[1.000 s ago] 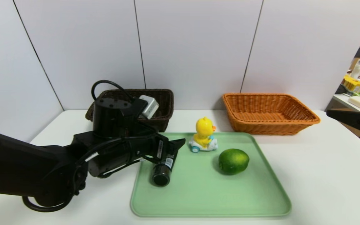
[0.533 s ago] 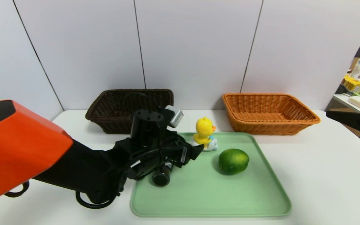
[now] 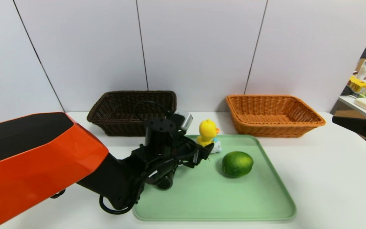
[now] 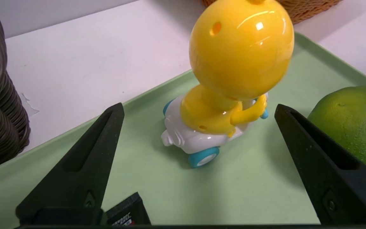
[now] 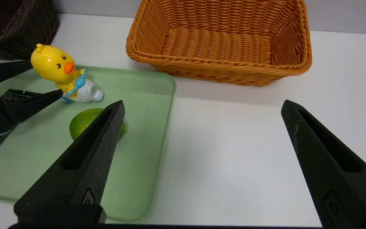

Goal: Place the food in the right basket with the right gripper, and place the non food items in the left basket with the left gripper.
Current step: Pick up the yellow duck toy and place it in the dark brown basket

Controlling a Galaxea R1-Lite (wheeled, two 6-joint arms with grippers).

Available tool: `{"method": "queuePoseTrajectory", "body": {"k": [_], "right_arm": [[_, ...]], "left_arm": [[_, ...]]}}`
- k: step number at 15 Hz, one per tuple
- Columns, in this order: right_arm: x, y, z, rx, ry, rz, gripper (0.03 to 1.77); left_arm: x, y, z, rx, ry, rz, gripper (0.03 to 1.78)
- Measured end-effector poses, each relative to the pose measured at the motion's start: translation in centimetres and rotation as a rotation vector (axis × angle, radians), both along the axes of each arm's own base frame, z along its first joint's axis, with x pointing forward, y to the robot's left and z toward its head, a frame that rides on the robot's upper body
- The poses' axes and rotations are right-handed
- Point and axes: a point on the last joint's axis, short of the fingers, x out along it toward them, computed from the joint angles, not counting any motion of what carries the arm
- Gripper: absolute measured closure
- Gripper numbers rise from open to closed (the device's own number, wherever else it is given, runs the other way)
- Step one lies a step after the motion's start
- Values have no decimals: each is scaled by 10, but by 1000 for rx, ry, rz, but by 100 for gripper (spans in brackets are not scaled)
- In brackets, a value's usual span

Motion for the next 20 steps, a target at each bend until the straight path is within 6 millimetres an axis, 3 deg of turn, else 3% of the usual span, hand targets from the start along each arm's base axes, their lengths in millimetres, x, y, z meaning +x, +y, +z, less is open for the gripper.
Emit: {"method": "queuePoseTrajectory", "body": {"k": [7,20], "right_arm": [[-6,0,-1,0,2,1,10],[-11,0,-4,1,0,5,10]], "left_arm": [[-6,-17,-3,-16,-18,-23,12],[3,-30,-6,-44,-49,-13,12]]}}
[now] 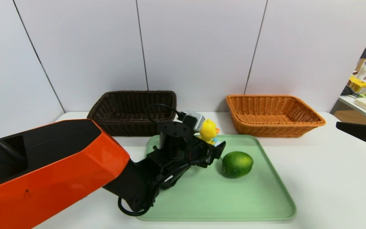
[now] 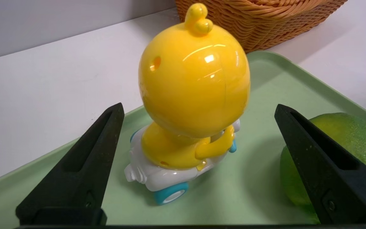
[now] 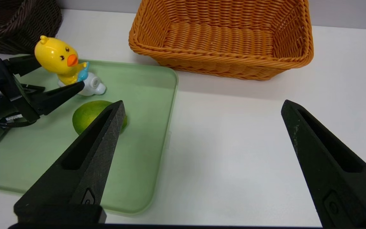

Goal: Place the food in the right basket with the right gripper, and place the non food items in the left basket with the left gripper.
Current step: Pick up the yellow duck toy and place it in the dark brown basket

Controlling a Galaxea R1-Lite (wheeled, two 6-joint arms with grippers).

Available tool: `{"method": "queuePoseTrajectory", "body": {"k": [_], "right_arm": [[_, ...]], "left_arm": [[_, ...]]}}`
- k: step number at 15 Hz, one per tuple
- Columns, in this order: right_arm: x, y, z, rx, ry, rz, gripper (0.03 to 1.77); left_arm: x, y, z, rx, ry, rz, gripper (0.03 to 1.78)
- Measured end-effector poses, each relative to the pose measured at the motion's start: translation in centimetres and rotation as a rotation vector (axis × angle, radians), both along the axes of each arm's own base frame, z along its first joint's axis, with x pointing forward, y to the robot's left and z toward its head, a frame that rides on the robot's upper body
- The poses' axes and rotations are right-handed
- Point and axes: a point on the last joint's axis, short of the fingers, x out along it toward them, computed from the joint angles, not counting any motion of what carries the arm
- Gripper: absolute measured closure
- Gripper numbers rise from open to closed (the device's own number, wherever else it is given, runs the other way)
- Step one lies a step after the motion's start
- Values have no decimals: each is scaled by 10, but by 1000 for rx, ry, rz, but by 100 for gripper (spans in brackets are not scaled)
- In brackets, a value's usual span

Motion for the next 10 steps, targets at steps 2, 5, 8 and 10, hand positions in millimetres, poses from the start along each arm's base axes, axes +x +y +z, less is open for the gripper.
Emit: {"method": "queuePoseTrajectory", "body": {"k": [2,5,8,10], "right_arm": [[0,0,0,0,1,0,10],[0,0,0,1,1,1,10],[1,0,0,1,1,1,10],[2,0,-1,1,5,2,10]], "left_arm": [[2,-2,-3,2,0,1,12],[5,-4,-9,9,7,5,12],[8,-6,-9,6,2,15,12],[8,-7,-10,6,2,15,12]]}}
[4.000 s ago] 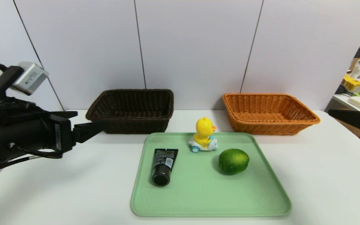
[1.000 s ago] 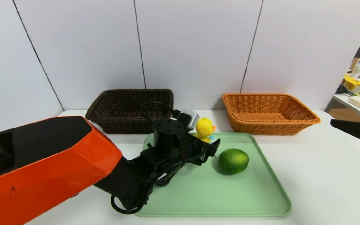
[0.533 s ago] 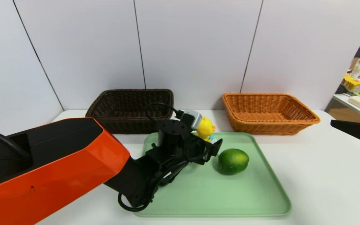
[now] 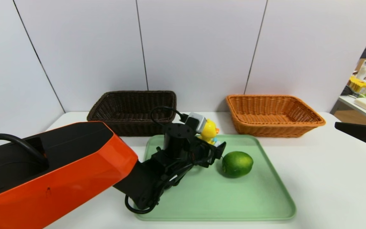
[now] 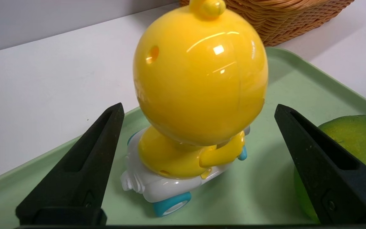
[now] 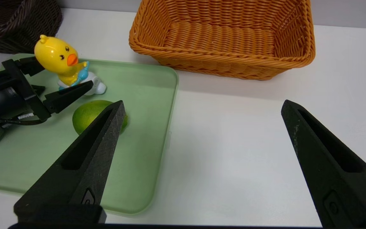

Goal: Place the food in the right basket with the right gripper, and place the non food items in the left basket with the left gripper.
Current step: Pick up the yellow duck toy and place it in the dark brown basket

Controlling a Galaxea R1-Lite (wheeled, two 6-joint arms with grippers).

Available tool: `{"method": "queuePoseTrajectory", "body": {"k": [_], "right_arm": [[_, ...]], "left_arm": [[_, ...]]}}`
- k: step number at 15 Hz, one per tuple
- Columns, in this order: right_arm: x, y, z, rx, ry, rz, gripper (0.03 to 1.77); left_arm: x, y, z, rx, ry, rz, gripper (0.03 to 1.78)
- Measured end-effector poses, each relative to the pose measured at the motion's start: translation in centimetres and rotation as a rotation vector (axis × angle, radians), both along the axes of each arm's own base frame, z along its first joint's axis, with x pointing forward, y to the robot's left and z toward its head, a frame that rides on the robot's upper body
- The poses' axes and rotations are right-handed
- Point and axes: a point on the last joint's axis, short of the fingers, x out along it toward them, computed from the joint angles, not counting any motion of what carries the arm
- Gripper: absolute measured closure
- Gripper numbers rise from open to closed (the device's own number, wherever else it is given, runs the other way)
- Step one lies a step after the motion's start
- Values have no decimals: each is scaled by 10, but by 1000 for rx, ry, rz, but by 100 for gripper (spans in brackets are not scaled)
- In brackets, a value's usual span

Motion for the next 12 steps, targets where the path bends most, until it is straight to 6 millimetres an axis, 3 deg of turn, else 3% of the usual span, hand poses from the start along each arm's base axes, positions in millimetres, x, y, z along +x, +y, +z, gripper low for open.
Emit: {"method": "queuePoseTrajectory", "body": {"k": [12], "right_arm": [[1,0,-3,2,16,8,10]], "left_arm": [[9,-2,0,-17,-14,32,12]]}}
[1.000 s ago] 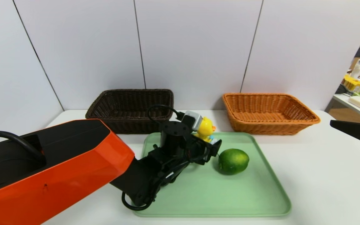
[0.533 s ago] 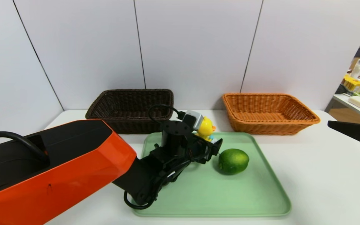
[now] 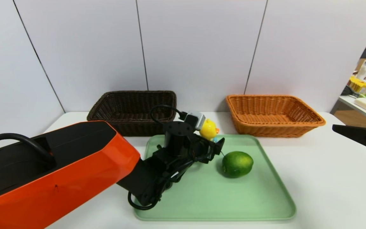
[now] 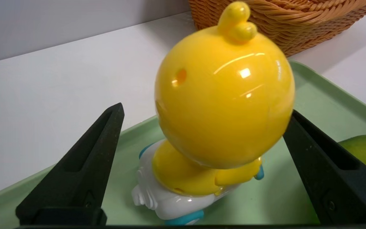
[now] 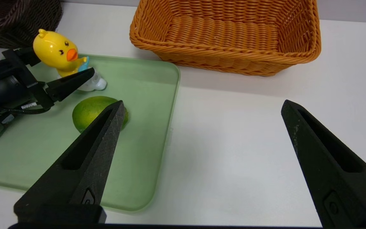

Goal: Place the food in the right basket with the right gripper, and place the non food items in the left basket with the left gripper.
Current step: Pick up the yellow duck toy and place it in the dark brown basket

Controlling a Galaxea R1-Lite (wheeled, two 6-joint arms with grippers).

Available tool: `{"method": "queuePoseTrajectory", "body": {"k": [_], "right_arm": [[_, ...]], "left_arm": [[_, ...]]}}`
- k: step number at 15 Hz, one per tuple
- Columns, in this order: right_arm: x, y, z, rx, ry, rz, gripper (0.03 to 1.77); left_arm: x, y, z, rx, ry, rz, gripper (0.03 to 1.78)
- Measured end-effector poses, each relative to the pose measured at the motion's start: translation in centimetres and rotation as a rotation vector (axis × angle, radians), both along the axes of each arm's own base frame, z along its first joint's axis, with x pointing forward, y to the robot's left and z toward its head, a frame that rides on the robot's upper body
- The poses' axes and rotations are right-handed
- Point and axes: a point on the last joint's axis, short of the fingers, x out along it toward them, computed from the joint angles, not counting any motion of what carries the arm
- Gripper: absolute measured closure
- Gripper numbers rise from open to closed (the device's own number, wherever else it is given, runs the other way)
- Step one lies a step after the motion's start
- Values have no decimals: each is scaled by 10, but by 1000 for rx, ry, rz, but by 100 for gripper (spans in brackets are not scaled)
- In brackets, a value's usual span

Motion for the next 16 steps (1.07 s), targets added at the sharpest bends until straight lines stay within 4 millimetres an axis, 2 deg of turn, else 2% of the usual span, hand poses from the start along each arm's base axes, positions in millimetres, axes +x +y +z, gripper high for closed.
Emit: {"method": "queuePoseTrajectory", "body": {"k": [5,9,12,13,14,16], "right_arm": [[0,0,-2,4,6,12,10],[0,0,-3,4,10,13,10],[0,0,-4,4,18,14,10],[0,0,-5,4,19,14,10],[0,0,-5,5,19,14,10],[0,0,-6,5,23,15,10]], "left_arm": [[7,3,-4,-3,-2,17,12],[10,2,-2,-17,-17,22,74],[11,1,-2,-24,-24,19,103],[11,1,-3,-25,-25,20,127],[11,1,-4,-22,-22,20,144],[11,1,-5,-20,-20,19,144]]}}
